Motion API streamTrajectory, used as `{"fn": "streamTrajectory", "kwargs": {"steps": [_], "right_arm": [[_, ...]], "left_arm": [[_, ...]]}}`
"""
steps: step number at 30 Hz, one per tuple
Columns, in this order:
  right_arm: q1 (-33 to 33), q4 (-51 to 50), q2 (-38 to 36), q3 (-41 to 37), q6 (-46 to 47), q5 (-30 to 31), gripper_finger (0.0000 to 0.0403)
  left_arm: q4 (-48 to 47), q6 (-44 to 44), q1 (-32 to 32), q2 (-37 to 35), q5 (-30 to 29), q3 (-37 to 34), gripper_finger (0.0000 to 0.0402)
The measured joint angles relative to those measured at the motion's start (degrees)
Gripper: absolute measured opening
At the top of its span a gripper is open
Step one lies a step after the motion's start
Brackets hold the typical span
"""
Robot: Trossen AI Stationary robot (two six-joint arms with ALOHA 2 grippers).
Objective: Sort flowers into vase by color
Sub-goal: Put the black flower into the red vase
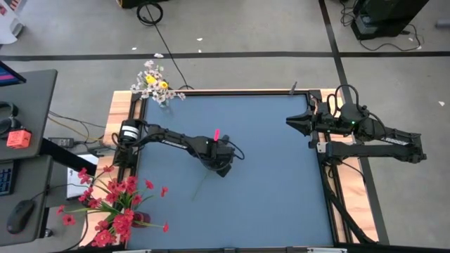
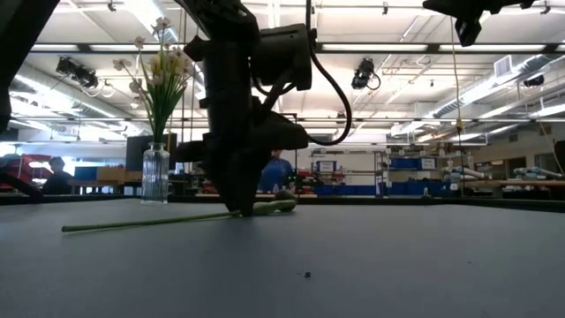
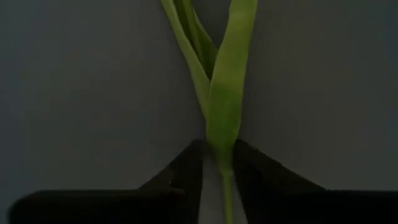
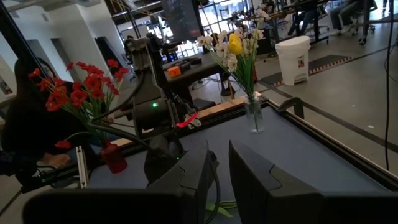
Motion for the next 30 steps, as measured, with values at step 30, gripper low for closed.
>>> {"fn": "streamTrajectory", "kwargs": {"steps": [30], "right_arm": [[0.01, 0.02, 0.01, 0.0, -0.01, 0.0, 0.0073]], "left_arm": [[3.02, 19.82, -7.14, -34.02, -7.25, 0.07, 0.0008]]}}
